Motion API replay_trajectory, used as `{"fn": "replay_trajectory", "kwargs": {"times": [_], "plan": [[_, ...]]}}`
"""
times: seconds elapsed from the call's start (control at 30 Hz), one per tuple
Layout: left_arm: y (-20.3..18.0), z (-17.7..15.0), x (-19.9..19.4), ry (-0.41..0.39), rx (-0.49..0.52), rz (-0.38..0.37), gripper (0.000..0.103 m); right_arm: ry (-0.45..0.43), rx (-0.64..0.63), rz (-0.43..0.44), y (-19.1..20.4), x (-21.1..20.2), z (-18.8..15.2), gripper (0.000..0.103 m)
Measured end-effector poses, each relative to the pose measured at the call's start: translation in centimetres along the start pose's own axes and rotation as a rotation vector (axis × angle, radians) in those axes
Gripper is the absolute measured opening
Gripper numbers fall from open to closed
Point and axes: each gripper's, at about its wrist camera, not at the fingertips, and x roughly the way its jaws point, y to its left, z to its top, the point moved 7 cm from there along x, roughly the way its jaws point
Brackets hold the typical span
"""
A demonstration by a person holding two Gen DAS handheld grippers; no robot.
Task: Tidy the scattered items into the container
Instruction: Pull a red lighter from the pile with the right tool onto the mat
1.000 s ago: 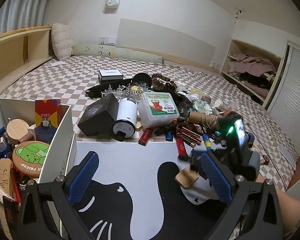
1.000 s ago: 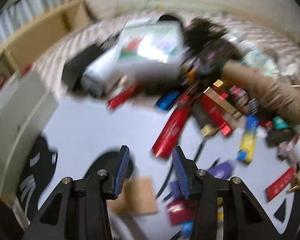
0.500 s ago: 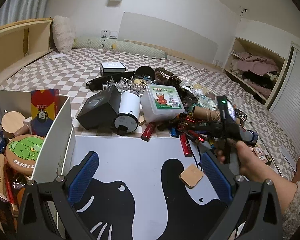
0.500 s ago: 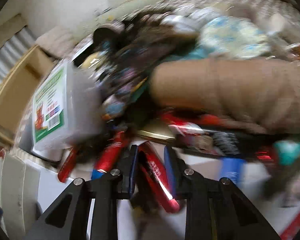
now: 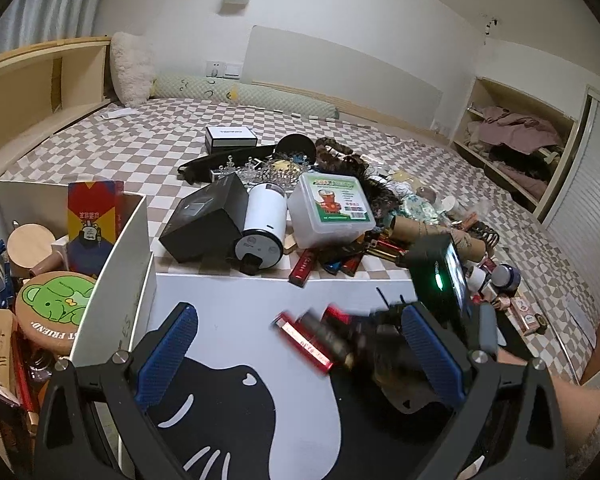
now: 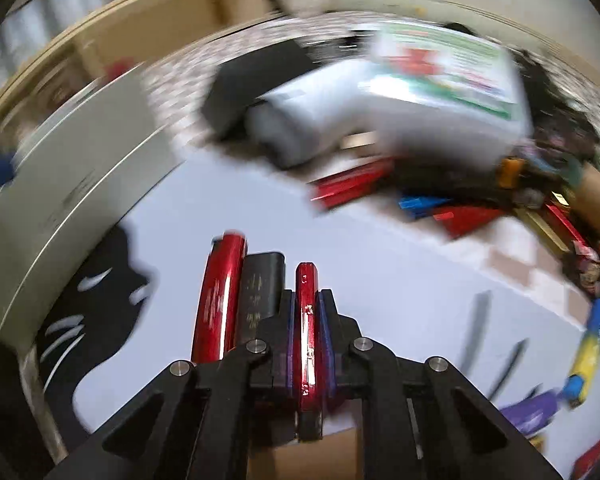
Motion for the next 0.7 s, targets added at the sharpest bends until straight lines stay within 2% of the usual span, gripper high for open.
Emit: {"fn": "replay_trajectory", "kwargs": {"times": [0.1, 0.23, 0.5, 0.53, 0.6, 0.63, 0.7], "plan": [[0.3, -0.4, 0.2, 0.011, 0.0, 0.009, 0.103, 0.03, -0.007, 0.069, 2.4, -0.6, -1.5, 0.016], [0.4, -0.9, 0.2, 0.018, 0.002, 0.009, 0.103, 0.054, 0.054, 0.133, 2.6, -1.5, -3.3, 0.016], [0.4, -2.2, 1.1, 0.033, 0.027, 0.026, 0.103, -0.133, 0.263, -0.008, -3.0, -8.7, -3.2, 0.02], [0.4, -2.4, 1.4, 0.037, 0.03, 0.027, 0.103, -0.156, 0.29, -0.026, -3.8, -9.6, -3.2, 0.025], [0.4, -3.0, 2.0, 0.048, 0.035, 0.035, 0.103, -0.19, 0.348, -0.087, -5.7, -10.6, -3.4, 0.043], [0.5, -3.2, 2.2, 0.054, 0.038, 0.04, 0.103, -0.202, 0.379, -0.128, -6.9, -10.9, -3.6, 0.047], [0.6, -3.8, 2.7, 0.066, 0.045, 0.053, 0.103, -0.215, 0.456, -0.19, -9.5, -11.2, -4.3, 0.047]]}}
